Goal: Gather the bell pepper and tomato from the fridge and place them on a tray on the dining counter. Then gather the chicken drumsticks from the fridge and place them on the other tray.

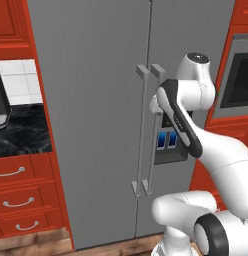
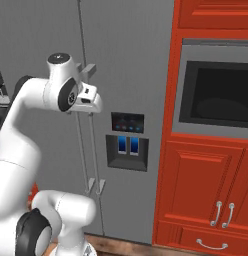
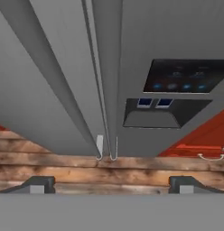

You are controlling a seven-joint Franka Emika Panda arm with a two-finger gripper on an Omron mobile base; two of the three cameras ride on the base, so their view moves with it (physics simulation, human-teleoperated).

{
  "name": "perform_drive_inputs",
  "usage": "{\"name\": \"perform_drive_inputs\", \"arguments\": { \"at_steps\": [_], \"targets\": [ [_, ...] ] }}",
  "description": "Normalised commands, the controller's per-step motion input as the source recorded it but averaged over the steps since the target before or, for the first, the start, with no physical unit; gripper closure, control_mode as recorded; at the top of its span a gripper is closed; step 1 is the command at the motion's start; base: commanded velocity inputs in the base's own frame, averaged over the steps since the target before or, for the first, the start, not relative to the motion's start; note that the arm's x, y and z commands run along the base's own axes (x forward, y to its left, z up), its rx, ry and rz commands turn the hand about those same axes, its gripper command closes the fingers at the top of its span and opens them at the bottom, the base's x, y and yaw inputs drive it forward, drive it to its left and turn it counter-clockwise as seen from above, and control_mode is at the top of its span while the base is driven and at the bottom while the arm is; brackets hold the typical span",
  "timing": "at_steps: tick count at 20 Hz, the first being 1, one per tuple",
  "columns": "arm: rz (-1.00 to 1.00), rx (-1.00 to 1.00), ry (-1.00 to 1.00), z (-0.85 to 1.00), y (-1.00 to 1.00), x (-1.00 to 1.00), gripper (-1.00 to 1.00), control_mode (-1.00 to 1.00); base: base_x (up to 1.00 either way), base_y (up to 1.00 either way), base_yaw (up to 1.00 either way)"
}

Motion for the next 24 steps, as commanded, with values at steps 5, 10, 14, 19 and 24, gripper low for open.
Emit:
{"name": "perform_drive_inputs", "arguments": {
  "at_steps": [5, 10, 14, 19, 24],
  "targets": [
    [0.00, 0.00, -0.36, 0.00, 0.00, 0.34, -1.00, -1.00, 0.00, 0.00, 0.00],
    [-0.04, 0.00, -0.07, 0.01, -0.01, 0.48, -1.00, -1.00, 0.00, 0.00, 0.00],
    [-0.02, 0.00, 0.00, 0.01, -0.04, 0.55, -1.00, -1.00, 0.00, 0.00, 0.00],
    [0.00, 0.00, 0.00, 0.00, 0.00, 0.44, -1.00, -1.00, 0.00, 0.00, 0.00],
    [0.00, 0.00, 0.00, 0.00, 0.00, 0.31, -1.00, -1.00, 0.00, 0.00, 0.00]
  ]
}}
